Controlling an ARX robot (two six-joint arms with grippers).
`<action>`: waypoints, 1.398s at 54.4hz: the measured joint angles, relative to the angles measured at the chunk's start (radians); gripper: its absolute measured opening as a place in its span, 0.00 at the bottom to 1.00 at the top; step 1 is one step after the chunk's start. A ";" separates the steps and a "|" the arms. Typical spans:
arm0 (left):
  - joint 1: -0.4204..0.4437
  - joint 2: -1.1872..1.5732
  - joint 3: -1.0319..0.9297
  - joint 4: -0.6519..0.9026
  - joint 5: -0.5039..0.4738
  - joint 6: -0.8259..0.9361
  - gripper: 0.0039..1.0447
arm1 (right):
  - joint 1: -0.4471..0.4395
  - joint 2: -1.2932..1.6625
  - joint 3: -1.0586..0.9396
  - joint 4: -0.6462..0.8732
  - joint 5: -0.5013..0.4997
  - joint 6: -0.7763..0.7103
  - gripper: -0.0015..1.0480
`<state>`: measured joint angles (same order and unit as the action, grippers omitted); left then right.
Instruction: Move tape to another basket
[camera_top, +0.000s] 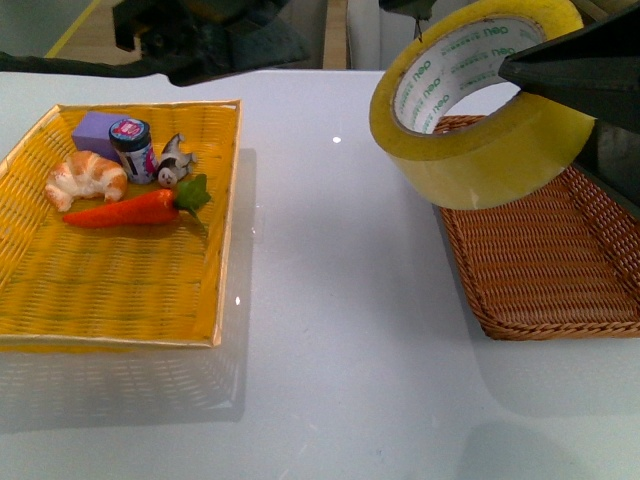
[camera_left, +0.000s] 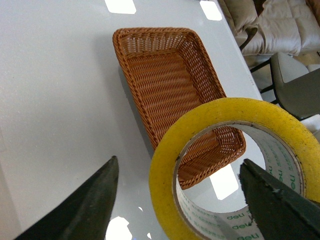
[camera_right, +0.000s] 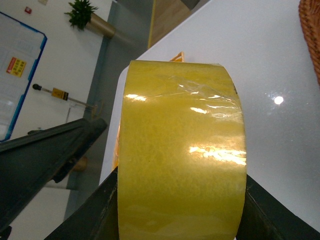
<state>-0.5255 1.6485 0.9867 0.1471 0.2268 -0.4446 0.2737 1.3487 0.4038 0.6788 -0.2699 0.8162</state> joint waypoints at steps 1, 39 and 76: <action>0.003 -0.003 -0.003 0.002 -0.004 0.004 0.83 | -0.004 -0.001 -0.002 0.000 -0.001 0.000 0.46; 0.308 -0.462 -0.451 0.519 -0.435 0.370 0.55 | -0.341 0.093 -0.028 0.076 -0.141 0.000 0.45; 0.518 -0.879 -0.871 0.500 -0.234 0.434 0.01 | -0.414 0.820 0.450 0.164 -0.077 0.112 0.45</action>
<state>-0.0074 0.7696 0.1154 0.6476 -0.0071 -0.0105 -0.1398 2.1685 0.8539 0.8429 -0.3470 0.9279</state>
